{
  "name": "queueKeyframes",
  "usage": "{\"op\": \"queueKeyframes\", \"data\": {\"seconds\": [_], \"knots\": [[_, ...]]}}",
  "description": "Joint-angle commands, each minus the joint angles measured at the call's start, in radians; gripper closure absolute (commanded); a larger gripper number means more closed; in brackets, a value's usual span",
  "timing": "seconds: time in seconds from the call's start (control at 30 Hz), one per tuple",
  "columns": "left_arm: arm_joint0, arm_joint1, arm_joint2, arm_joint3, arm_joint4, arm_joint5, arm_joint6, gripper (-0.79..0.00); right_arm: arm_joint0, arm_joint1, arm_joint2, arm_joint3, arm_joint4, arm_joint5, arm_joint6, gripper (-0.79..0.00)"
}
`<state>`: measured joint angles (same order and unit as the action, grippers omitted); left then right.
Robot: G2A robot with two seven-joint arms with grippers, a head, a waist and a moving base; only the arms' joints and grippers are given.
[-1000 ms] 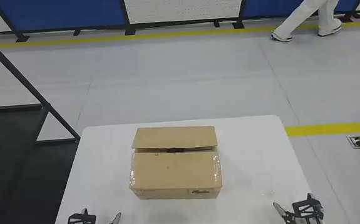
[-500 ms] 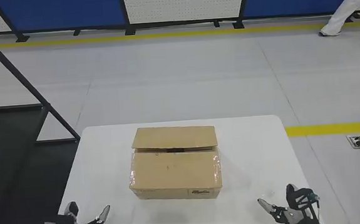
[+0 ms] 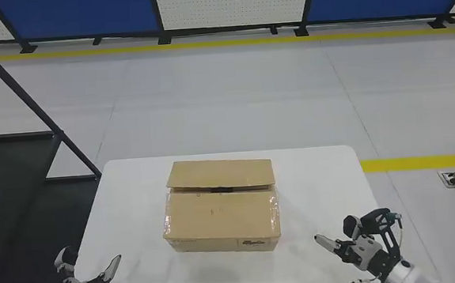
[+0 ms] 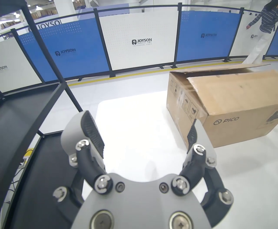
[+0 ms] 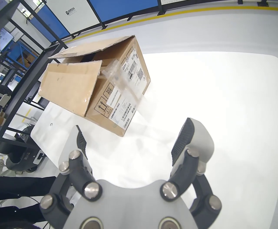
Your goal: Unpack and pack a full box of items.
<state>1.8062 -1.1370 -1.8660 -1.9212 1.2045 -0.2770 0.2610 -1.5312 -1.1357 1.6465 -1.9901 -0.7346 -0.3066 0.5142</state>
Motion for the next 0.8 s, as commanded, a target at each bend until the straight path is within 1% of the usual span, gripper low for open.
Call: {"op": "queueKeyframes", "data": {"seconds": [0.0,0.2,0.37,0.5,0.63,0.77], "knots": [[0.000,0.000,0.000,0.000,0.000,0.000,0.000,-0.785,0.000,0.000,0.000,0.000,0.001,0.000,-0.001,-0.785],[-0.002,0.000,0.000,-0.001,-0.002,0.003,-0.003,-0.785,-0.001,-0.001,-0.003,0.002,0.005,0.003,-0.006,-0.785],[-0.060,-0.001,0.009,-0.025,-0.046,0.017,-0.104,-0.785,0.047,-0.001,-0.044,0.002,0.059,0.006,0.027,-0.785],[-0.110,0.002,0.005,-0.039,-0.080,0.010,-0.190,-0.785,0.089,0.000,-0.055,0.012,0.179,-0.023,0.069,-0.785],[-0.162,0.007,0.004,-0.047,-0.111,-0.036,-0.286,-0.785,0.125,0.003,-0.051,0.031,0.323,-0.037,0.129,-0.785],[-0.206,0.010,0.014,-0.042,-0.100,-0.037,-0.320,-0.785,0.165,0.008,-0.038,0.060,0.435,-0.056,0.191,-0.785]]}}
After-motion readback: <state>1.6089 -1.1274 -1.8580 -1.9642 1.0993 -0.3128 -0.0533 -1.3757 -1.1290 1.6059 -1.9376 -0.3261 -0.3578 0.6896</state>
